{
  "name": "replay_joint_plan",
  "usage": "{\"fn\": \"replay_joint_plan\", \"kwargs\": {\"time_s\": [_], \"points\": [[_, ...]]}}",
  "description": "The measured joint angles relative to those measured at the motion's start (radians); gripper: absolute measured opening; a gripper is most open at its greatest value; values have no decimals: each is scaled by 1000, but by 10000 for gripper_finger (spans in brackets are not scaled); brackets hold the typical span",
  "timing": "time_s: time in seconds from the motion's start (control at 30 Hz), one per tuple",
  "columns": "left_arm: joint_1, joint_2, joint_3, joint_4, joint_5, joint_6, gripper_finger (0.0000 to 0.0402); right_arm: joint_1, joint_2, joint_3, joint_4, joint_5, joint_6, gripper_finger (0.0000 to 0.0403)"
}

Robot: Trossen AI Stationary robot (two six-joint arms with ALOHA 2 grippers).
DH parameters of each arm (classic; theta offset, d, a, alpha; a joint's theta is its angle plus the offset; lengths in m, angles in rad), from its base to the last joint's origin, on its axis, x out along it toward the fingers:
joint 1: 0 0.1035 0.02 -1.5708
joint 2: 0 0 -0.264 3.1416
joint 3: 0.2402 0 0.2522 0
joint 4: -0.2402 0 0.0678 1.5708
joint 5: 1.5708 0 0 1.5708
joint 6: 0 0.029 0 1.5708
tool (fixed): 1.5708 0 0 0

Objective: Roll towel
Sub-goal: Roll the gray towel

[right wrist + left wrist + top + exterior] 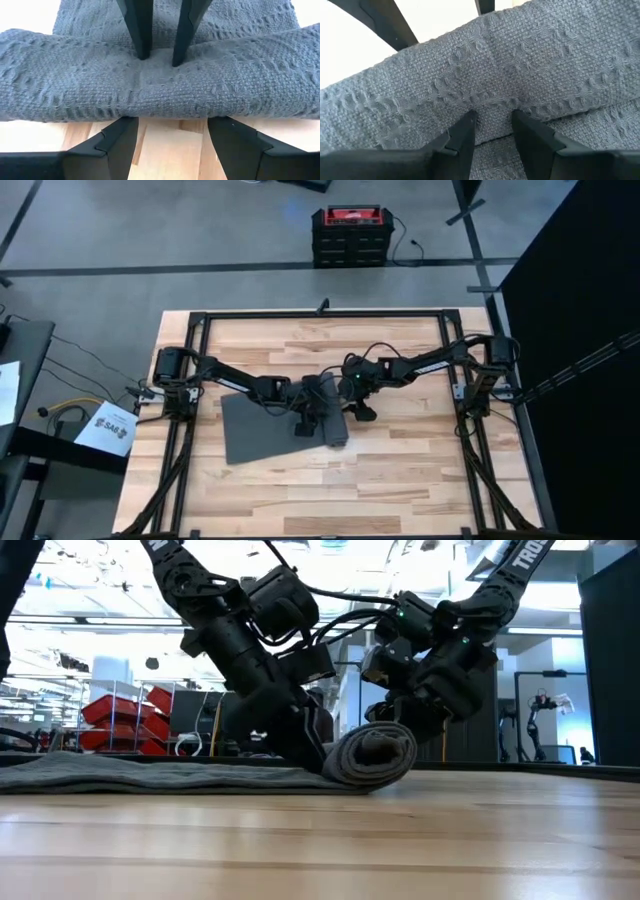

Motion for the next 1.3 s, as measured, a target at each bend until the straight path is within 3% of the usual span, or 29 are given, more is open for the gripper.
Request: {"fn": "replay_joint_plan", "kwargs": {"time_s": [0.37, 0.67, 0.83, 0.97, 1.07, 1.3], "points": [[1, -139, -2, -121, -100, 31, 118, 17, -1, 1, 4, 0, 8, 227], [-7, -340, -1, -412, -188, -114, 118, 30, -2, 3, 37, 2, 41, 227], [-44, -457, -1, -480, -206, -144, 118, 37, -5, 118, 126, 2, 41, 227], [-83, -527, 0, -544, -216, -224, 118, 44, -18, 168, -15, 2, 34, 227], [-132, -534, 0, -554, -238, -253, 118, 44, -12, 144, -91, 6, 53, 227], [-214, -450, 0, -531, -345, -263, 118, 53, 90, 107, -59, 57, 129, 226]]}}
